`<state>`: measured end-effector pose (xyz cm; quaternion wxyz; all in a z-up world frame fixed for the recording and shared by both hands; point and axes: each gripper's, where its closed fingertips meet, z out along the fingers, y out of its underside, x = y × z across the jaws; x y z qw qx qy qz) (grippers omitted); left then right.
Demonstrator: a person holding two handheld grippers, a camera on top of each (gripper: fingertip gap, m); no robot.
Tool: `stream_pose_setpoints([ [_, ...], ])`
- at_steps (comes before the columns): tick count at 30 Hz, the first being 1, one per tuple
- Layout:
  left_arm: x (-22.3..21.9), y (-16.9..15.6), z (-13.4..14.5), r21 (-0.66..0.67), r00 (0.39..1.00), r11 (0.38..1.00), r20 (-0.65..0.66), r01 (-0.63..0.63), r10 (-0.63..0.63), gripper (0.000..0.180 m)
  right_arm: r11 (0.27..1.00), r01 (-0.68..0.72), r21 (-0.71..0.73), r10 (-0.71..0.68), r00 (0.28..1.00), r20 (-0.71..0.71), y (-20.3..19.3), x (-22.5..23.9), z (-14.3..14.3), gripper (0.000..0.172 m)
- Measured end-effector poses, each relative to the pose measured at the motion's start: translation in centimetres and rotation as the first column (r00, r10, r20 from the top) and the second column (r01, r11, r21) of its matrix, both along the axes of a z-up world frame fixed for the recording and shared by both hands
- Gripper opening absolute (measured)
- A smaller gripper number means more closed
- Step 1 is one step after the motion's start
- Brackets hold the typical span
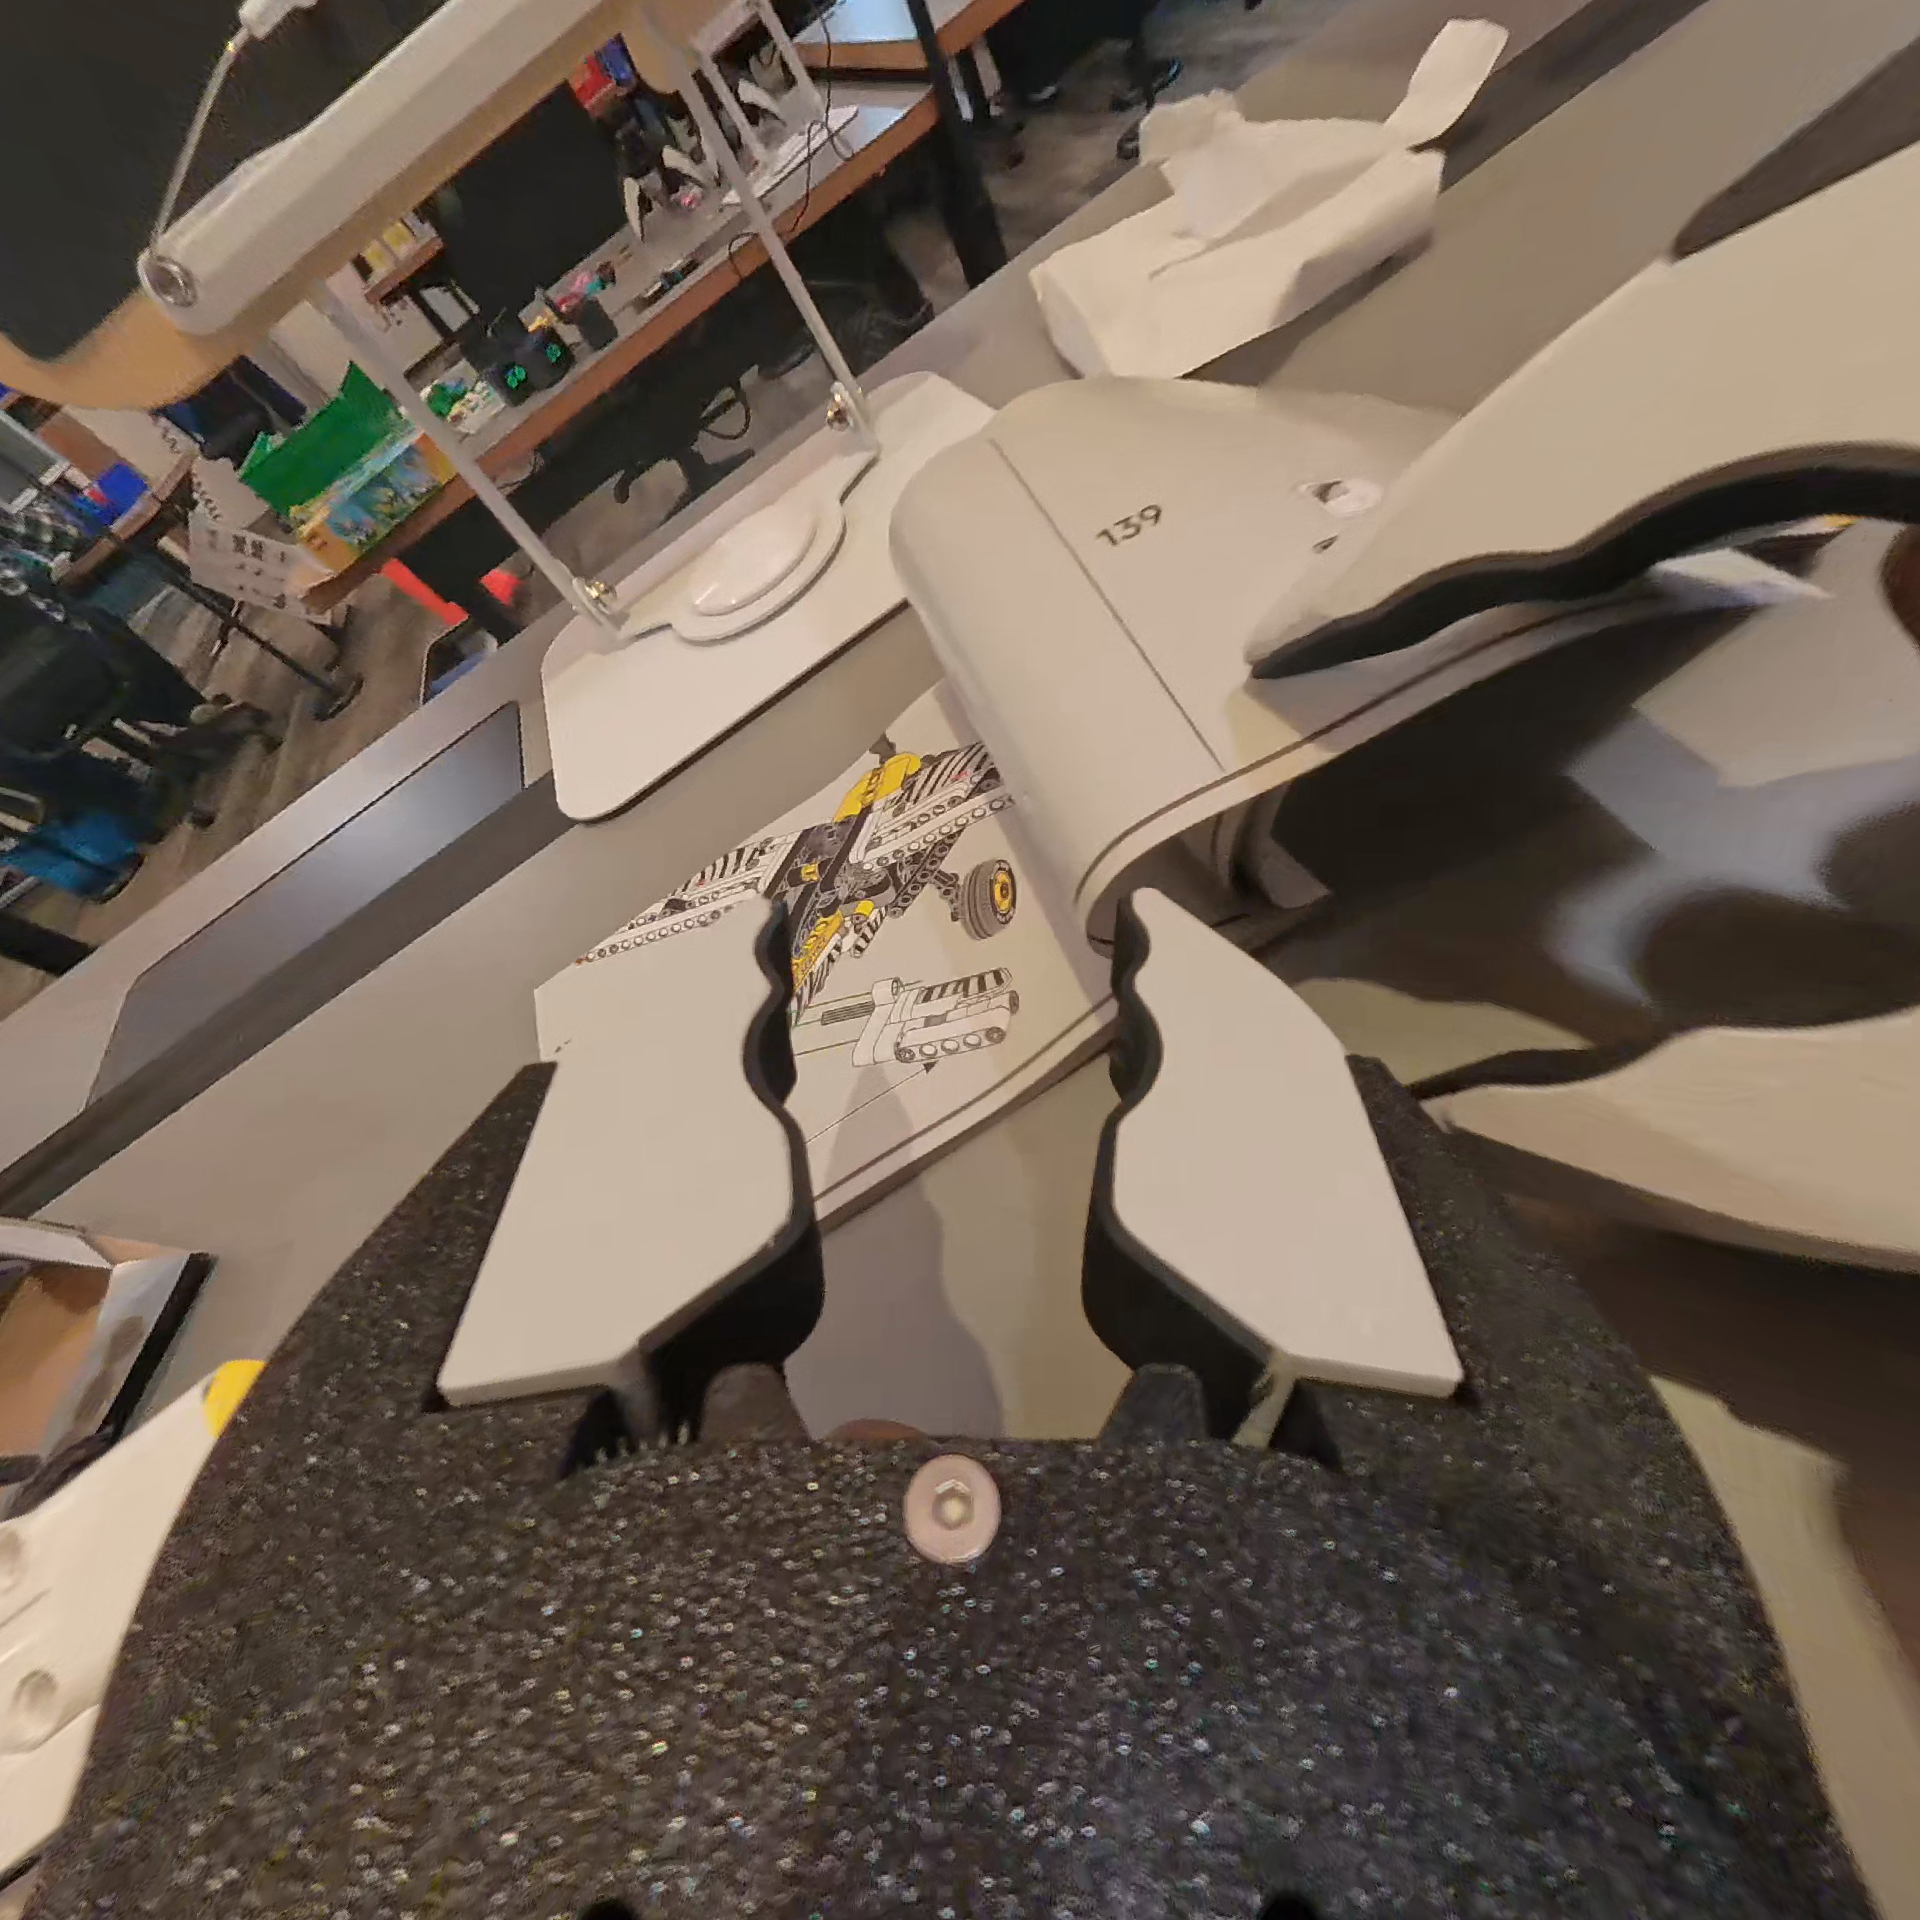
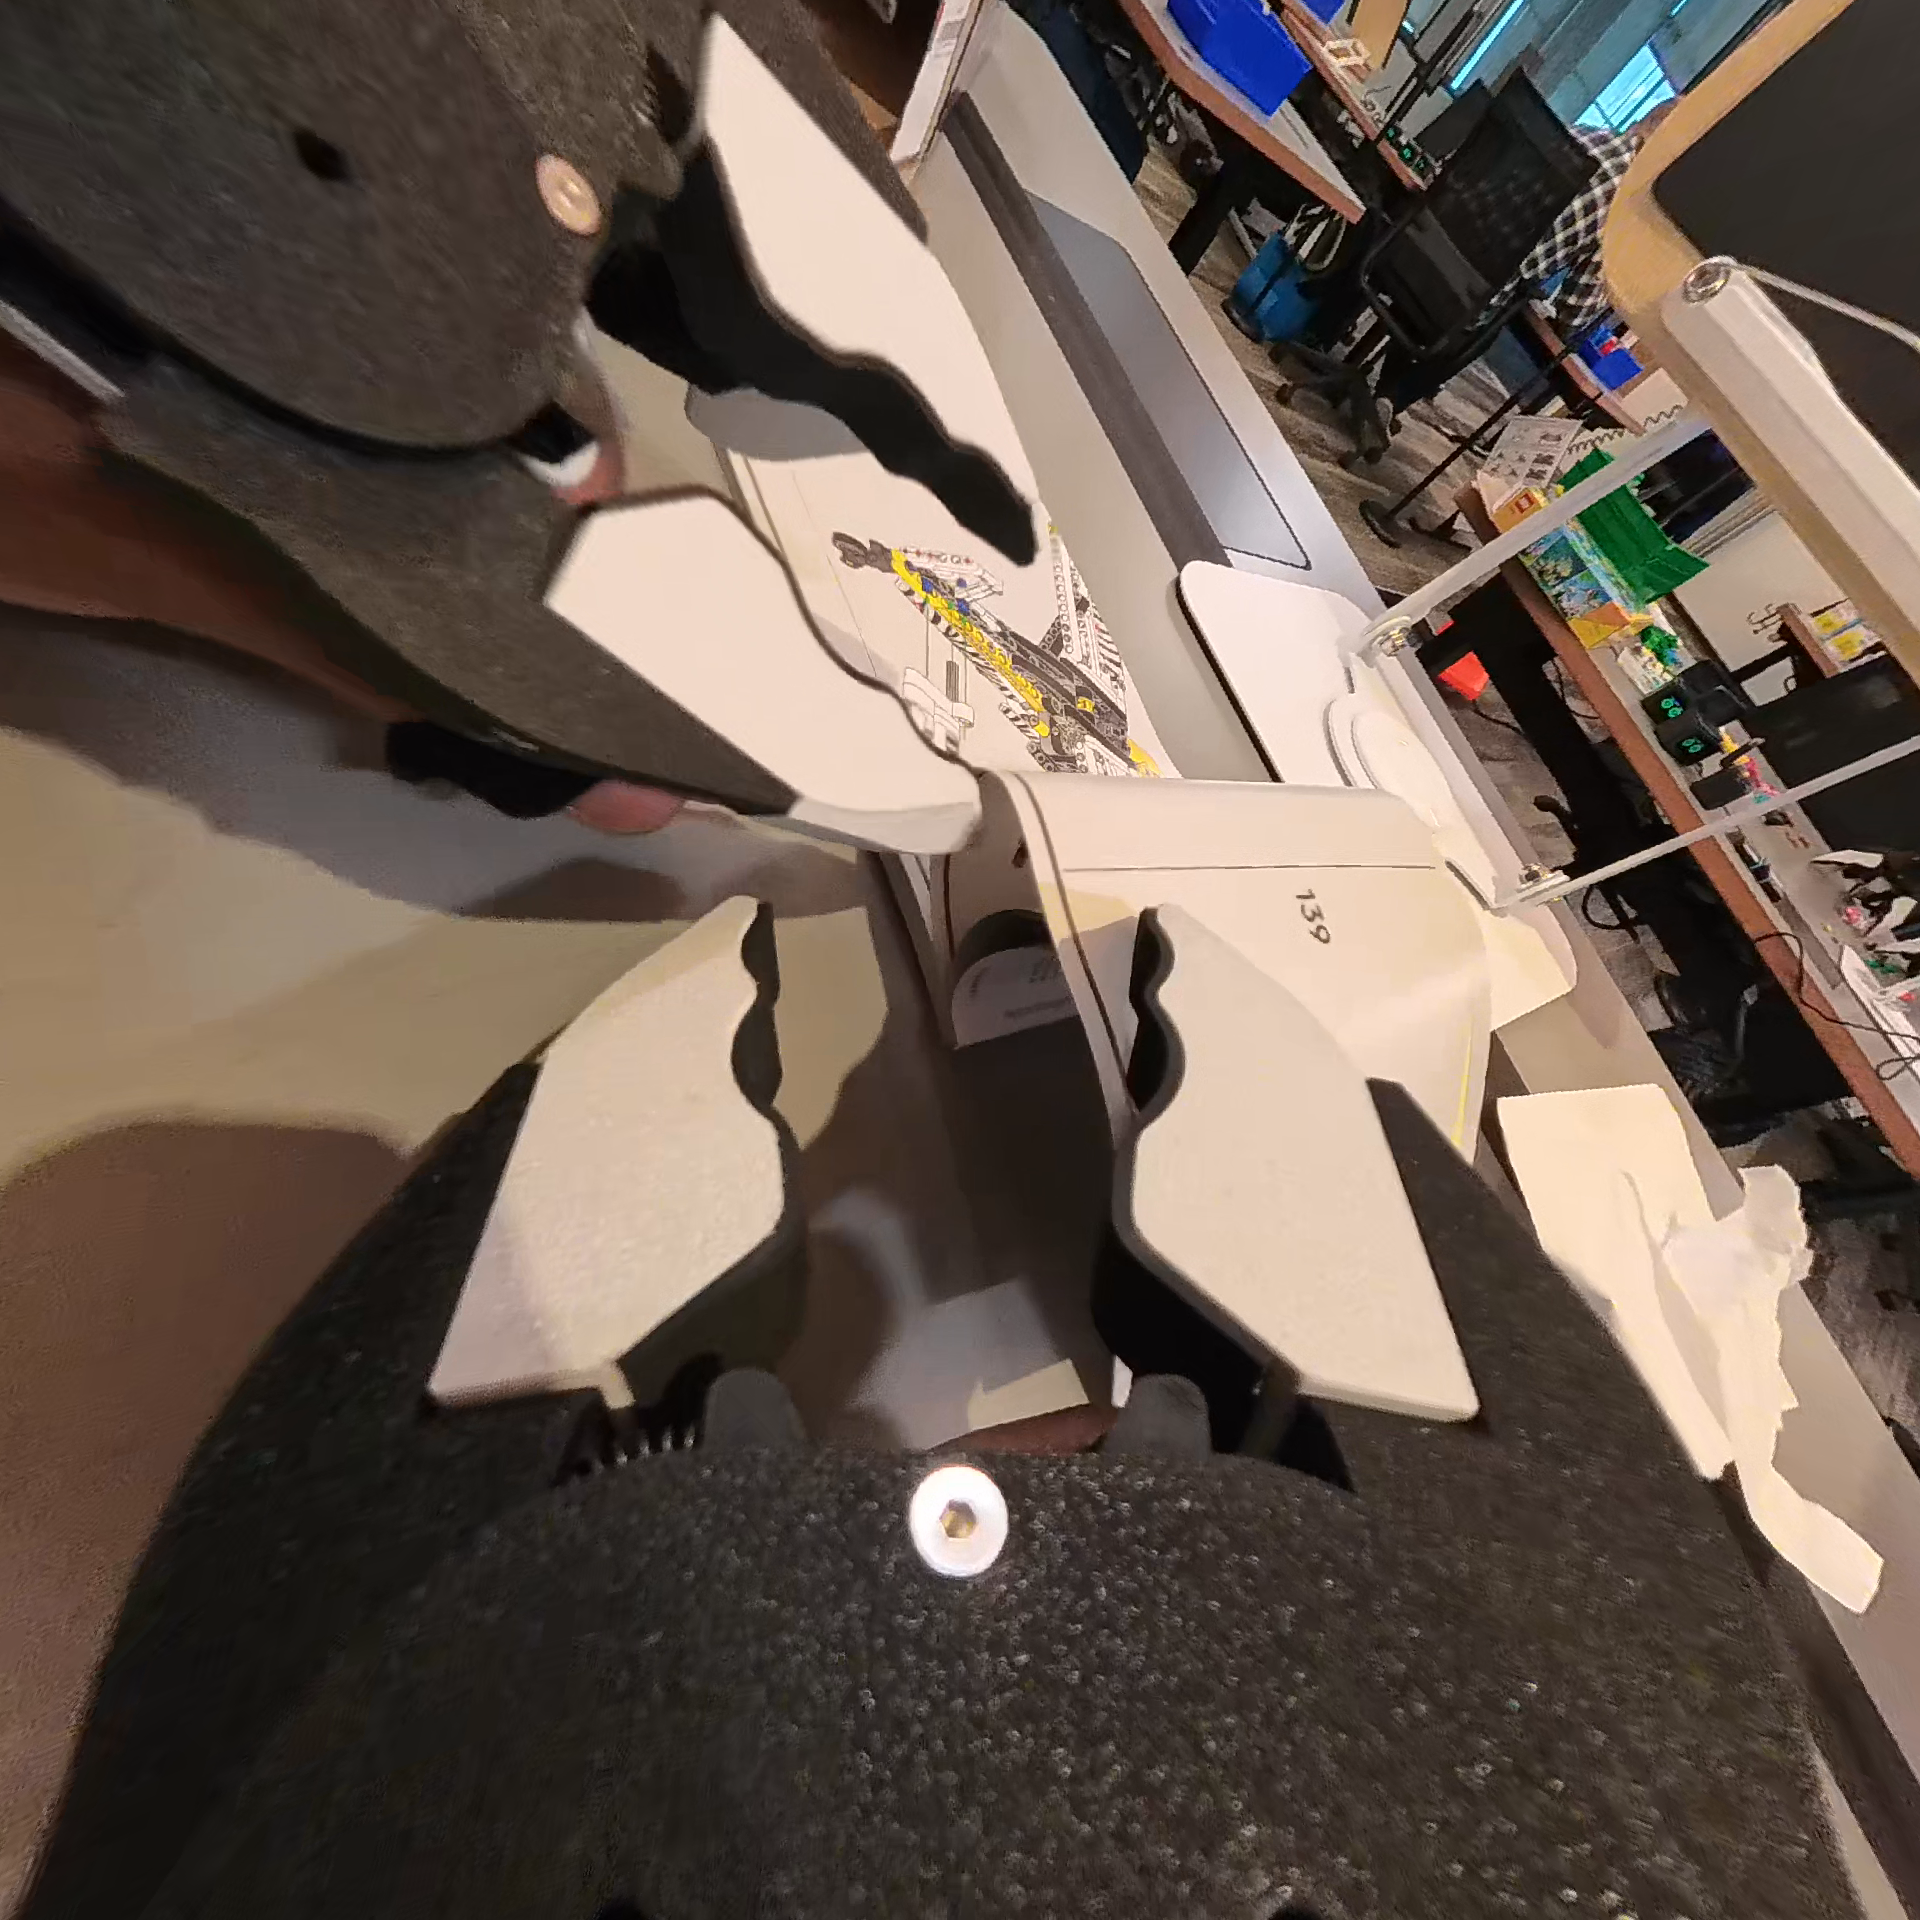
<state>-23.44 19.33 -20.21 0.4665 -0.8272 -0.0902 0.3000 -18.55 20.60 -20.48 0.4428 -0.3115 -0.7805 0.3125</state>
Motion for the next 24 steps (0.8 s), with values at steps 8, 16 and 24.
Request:
stream_pose_setpoints([
  [8, -1.0, -0.9, 0.0, 0.031, 0.991, 0.994, 0.087, -0.102, 0.099, 0.041, 0.996, 0.071, 0.053, -0.063, 0.989, -0.137, 1.1, 1.7, 1.7, 0.063],
  [16, -0.4, -1.8, 0.0, 0.063, 0.976, 0.984, 0.150, -0.167, 0.156, 0.014, 0.996, 0.080, 0.034, -0.073, 0.984, -0.160, 1.3, 3.1, 1.8, 0.059],
  [24, -0.8, -2.1, 0.4, 0.116, 0.957, 0.965, 0.204, -0.233, 0.207, 0.000, 0.998, 0.053, 0.045, -0.047, 0.989, -0.141, 0.7, 3.1, 1.0, 0.057],
])
